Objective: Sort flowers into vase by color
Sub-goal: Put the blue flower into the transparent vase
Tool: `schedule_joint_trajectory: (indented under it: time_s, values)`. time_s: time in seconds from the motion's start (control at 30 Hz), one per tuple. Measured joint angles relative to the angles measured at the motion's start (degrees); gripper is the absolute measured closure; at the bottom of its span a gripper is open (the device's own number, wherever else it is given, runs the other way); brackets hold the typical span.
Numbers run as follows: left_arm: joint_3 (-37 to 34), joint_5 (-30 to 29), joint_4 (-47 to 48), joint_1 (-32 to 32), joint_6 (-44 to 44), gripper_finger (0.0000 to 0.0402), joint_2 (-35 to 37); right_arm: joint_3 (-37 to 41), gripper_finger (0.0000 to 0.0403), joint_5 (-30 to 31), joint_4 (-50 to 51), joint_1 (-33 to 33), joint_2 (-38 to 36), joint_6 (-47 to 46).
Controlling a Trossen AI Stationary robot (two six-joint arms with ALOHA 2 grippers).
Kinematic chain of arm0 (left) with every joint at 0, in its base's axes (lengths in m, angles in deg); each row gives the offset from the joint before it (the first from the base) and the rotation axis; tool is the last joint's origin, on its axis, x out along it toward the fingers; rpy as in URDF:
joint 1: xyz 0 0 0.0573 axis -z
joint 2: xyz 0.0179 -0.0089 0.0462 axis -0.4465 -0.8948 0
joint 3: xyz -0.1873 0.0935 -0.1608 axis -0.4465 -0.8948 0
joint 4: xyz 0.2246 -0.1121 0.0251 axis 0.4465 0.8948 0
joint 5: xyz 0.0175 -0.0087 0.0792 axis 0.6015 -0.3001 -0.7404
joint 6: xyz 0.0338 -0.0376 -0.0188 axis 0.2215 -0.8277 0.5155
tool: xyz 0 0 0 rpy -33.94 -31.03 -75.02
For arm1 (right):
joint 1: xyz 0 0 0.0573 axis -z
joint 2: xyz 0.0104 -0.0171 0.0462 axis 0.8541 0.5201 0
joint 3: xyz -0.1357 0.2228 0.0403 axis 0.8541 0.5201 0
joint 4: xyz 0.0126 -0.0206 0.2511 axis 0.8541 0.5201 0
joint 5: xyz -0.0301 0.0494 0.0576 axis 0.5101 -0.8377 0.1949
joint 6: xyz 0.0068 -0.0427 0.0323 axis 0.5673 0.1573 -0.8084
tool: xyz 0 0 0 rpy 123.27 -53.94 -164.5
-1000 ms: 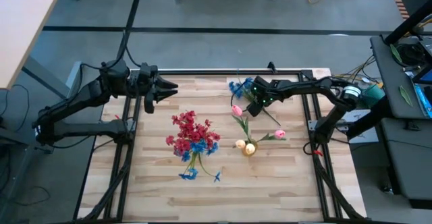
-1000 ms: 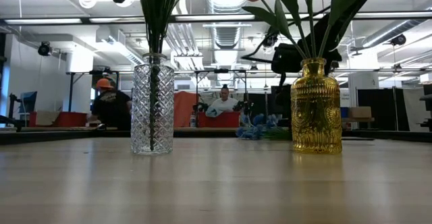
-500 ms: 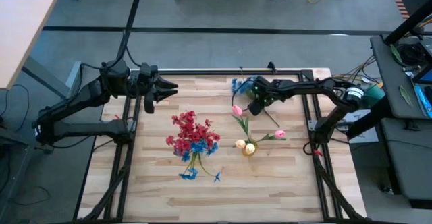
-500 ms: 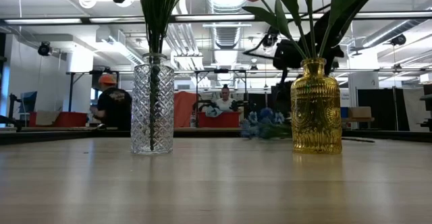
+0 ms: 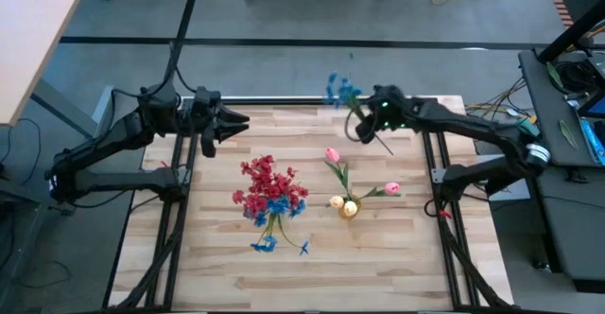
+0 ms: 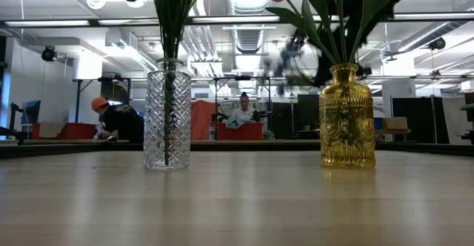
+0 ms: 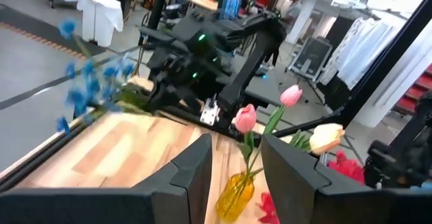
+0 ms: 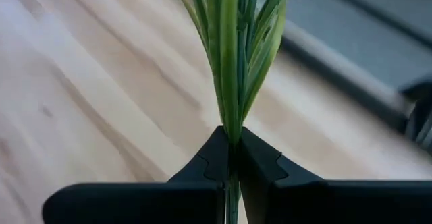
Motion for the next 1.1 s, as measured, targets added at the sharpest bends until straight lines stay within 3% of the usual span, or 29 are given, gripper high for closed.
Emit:
schedule_joint_trajectory:
  time_s: [0.3, 0.67, 0.87, 1.1]
  values:
    - [0.00, 0.11, -1.11, 0.00, -0.38, 0.0287, 0.00, -12.15, 0.0390, 0.09, 0.18, -4.24, -9.02, 5.83]
    - [0.00, 0.17, -5.84, 0.06, -0.40, 0.0287, 0.00, -26.65, 0.0390, 0.20, 0.73, -14.08, -7.63, 12.92]
    - [0.00, -0.20, -6.58, 3.16, 1.51, 0.0287, -0.10, -32.42, 0.0390, 0.14, 0.30, -20.46, -7.64, 14.57]
    - [0.66, -13.60, 1.62, 10.63, 0.75, 0.0287, 1.85, -33.81, 0.0390, 0.13, -3.09, -29.36, -7.65, 15.21]
